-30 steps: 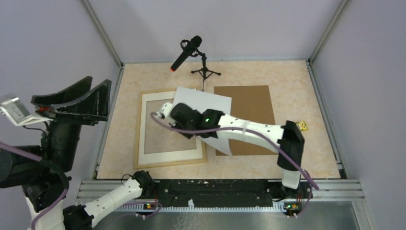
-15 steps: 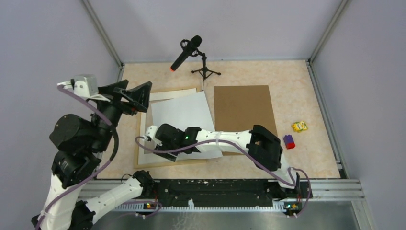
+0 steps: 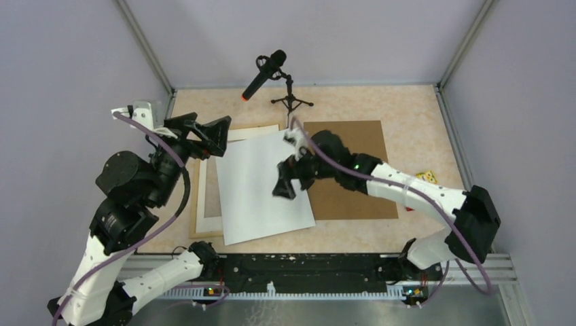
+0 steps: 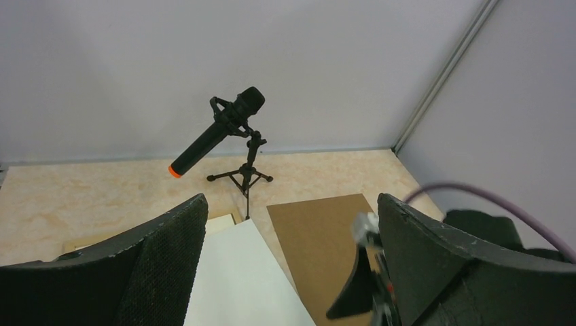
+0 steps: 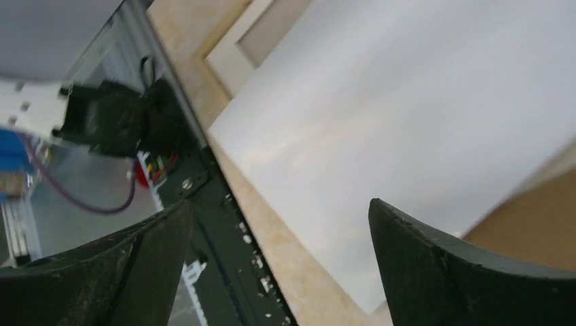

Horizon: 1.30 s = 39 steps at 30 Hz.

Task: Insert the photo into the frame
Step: Turn over the photo from the photo frame.

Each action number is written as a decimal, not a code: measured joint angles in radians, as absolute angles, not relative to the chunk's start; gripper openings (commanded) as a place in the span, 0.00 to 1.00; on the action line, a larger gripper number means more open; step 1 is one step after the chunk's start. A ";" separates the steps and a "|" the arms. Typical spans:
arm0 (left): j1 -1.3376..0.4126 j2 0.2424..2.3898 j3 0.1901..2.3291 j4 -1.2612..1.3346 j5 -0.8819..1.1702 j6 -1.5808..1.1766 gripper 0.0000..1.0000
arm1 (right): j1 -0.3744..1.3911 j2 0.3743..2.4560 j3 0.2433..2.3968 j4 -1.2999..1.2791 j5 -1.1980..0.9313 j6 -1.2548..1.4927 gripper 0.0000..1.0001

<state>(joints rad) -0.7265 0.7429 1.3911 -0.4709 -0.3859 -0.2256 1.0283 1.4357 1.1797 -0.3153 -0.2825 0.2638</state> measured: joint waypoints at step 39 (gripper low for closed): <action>-0.727 0.801 1.297 -0.455 -0.254 -0.324 0.99 | 0.603 2.000 0.910 0.734 -0.722 0.904 0.00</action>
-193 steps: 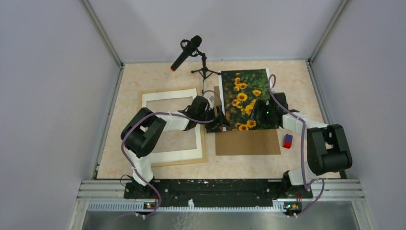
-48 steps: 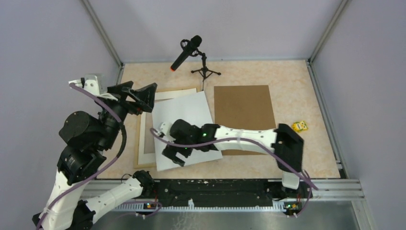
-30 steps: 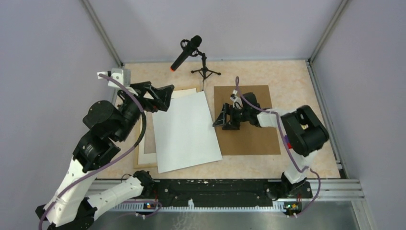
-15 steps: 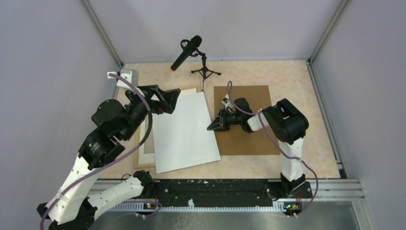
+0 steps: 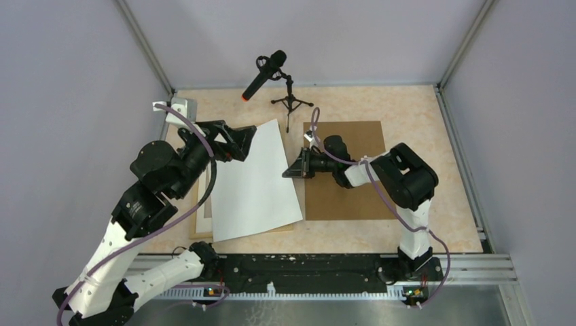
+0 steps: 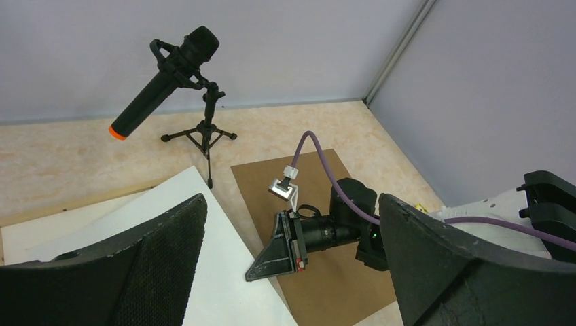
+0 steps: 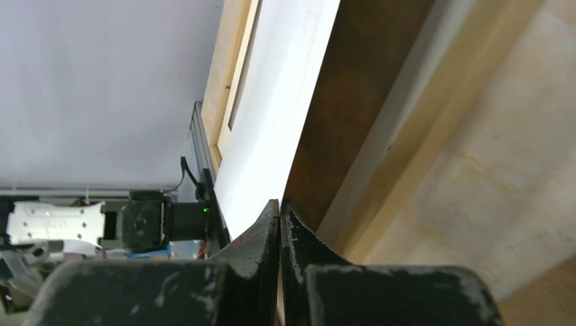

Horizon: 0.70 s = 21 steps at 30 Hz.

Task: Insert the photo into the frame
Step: Turn over the photo from the photo frame.

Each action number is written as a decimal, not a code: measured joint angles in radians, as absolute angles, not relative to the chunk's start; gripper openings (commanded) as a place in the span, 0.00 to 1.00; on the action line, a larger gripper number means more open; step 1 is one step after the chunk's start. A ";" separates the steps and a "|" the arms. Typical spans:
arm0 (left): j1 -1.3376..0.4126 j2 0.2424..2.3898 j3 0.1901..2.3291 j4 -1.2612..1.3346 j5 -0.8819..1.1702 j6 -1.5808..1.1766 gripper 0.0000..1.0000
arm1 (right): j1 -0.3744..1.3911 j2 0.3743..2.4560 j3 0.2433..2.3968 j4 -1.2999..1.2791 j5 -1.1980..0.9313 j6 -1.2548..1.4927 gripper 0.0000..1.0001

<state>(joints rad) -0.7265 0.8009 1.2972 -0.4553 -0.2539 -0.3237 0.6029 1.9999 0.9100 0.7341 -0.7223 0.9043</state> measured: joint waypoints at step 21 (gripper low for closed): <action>-0.727 0.790 1.297 -0.457 -0.259 -0.323 0.99 | 0.620 1.900 0.781 0.923 -0.736 0.828 0.00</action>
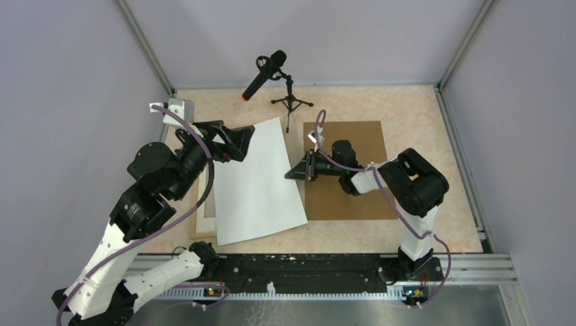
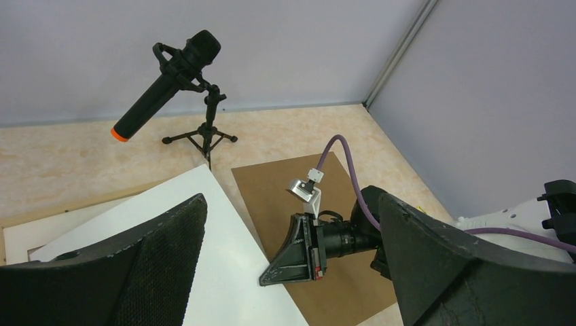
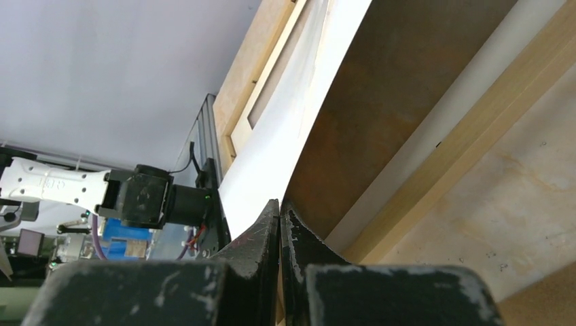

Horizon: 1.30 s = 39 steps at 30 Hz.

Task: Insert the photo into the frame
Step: Turn over the photo from the photo frame.

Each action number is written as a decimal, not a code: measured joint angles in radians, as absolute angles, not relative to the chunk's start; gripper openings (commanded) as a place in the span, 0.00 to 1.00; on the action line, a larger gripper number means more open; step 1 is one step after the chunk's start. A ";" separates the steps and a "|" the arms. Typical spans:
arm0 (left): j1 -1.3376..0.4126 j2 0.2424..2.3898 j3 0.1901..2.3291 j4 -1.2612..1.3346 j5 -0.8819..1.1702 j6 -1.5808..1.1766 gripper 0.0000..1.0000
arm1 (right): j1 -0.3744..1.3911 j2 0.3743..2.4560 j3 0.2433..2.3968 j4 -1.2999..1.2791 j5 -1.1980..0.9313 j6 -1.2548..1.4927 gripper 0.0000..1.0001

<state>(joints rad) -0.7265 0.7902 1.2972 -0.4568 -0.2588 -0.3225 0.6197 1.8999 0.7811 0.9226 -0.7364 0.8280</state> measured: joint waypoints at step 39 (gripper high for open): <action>-0.727 0.805 1.297 -0.459 -0.255 -0.323 0.99 | 0.679 2.029 0.873 0.760 -0.410 1.102 0.00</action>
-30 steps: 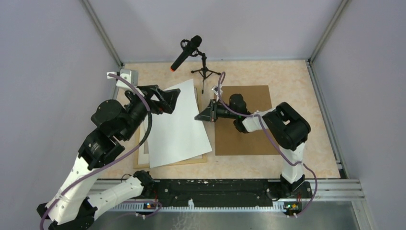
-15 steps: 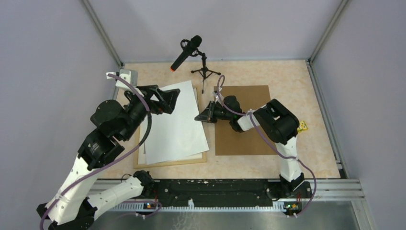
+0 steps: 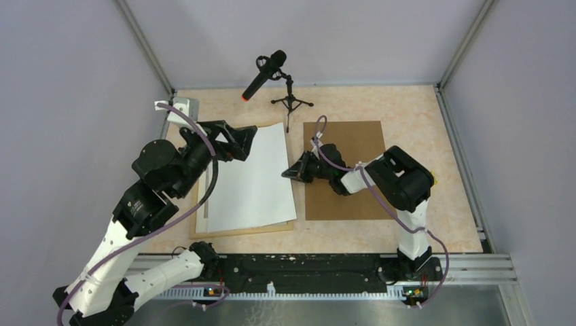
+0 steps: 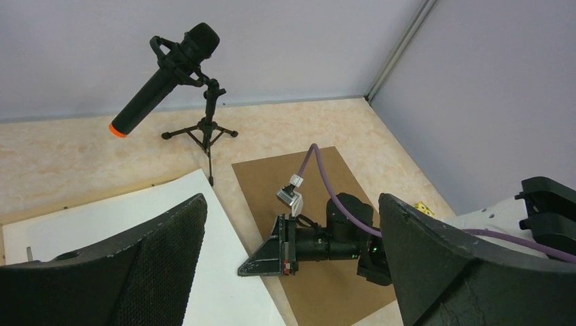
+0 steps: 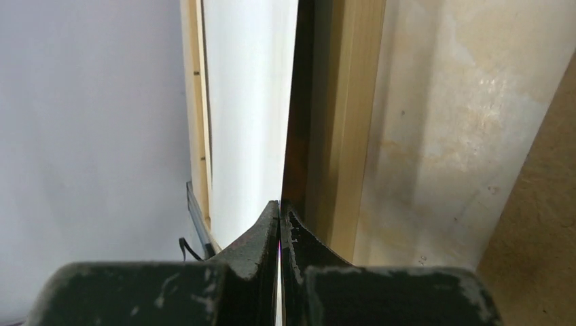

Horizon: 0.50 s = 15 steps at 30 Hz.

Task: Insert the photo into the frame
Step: Turn over the photo from the photo frame.

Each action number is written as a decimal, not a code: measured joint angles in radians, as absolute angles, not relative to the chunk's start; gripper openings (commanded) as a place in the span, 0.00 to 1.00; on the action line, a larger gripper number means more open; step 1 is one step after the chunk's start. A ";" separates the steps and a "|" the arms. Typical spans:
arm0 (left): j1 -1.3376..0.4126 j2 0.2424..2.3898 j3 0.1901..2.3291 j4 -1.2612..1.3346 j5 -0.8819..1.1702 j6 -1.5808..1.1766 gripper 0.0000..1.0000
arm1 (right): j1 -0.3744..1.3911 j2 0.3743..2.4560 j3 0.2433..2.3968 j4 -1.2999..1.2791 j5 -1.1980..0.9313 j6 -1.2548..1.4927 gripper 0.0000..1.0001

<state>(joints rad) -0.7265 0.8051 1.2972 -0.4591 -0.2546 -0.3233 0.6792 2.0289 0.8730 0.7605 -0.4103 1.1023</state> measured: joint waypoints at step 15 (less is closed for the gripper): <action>-0.727 0.817 1.297 -0.465 -0.247 -0.323 0.99 | 0.733 1.999 0.919 0.724 -0.333 1.141 0.00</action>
<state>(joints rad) -0.7265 0.8165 1.2972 -0.4652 -0.2470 -0.3233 0.7326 1.9987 0.9192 0.7242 -0.3328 1.1408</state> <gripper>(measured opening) 0.987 0.004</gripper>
